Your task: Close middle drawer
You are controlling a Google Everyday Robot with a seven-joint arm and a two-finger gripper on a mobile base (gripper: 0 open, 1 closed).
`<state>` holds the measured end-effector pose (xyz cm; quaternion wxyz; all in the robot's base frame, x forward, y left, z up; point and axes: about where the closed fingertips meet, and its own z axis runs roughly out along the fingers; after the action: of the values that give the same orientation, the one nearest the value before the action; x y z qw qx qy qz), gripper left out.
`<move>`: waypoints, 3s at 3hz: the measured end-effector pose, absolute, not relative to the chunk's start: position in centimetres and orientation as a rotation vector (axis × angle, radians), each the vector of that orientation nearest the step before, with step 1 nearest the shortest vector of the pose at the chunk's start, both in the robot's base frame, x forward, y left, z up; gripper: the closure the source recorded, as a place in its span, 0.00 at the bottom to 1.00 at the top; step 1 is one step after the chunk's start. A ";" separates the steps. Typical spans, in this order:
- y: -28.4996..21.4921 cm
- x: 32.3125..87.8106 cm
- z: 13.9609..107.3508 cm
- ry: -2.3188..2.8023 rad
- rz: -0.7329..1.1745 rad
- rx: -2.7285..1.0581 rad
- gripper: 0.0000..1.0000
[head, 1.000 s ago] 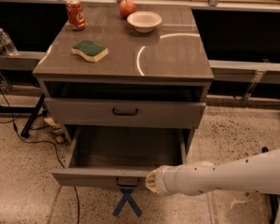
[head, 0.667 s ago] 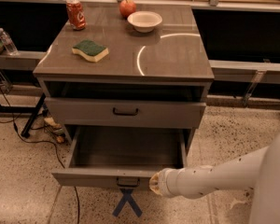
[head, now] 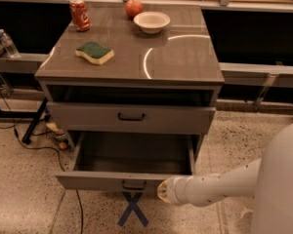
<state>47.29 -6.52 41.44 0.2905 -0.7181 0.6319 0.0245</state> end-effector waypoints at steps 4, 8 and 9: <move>-1.0 56.0 43.2 1.458 -0.005 -1.905 1.00; -0.4 60.8 43.3 1.350 -0.105 -1.931 1.00; -0.4 63.3 43.9 1.309 -0.150 -1.920 1.00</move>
Offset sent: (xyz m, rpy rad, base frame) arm 0.1286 0.0433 0.0023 0.0506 -0.2042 0.1061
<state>63.27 -0.35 43.91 0.3951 -0.7574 0.5164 -0.0592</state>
